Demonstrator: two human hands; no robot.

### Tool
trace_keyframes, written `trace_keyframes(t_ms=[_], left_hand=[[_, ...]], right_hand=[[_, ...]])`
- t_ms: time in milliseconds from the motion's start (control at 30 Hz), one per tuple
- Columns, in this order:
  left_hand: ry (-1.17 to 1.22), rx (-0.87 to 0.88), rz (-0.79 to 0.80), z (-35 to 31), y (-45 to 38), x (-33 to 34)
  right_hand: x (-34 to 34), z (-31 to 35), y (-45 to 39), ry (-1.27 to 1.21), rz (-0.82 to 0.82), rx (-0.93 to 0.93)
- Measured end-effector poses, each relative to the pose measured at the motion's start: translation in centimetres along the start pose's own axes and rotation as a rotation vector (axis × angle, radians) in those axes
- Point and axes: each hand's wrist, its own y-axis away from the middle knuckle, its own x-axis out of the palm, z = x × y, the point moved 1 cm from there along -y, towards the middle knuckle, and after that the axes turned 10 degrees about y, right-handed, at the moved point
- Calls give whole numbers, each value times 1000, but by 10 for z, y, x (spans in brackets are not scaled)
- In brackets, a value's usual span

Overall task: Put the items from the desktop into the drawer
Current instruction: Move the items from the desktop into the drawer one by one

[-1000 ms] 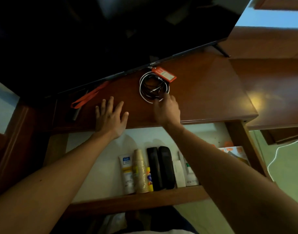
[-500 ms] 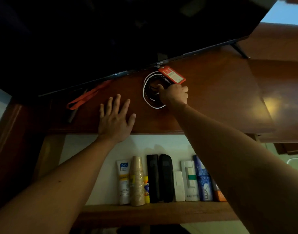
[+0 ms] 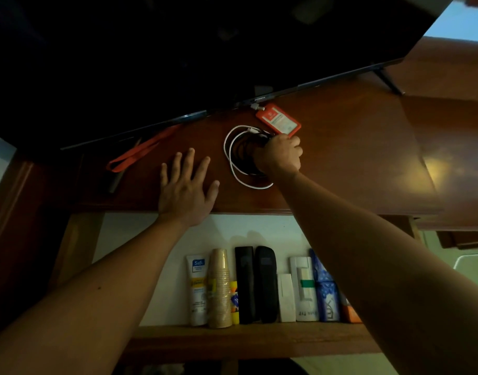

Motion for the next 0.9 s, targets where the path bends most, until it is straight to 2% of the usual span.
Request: trace_keyframes(t_ms=[200,433,633,767,900], left_hand=[[-12,3,-4,1,0,1],[-1,9,42,2,-2,0],[-1,-13,120,3,-6,-3],[13,-17,154,3,-7,-5],[4,-25,196,2,-8,-6]], right_hand=[[0,-2,5,-32,15,-45],[1,-18,21,108,-30,-172],[1,-26,38,156,15,-179],[-2,-35,53,188,-12,-215],[1,-50,77,85,9,-131]])
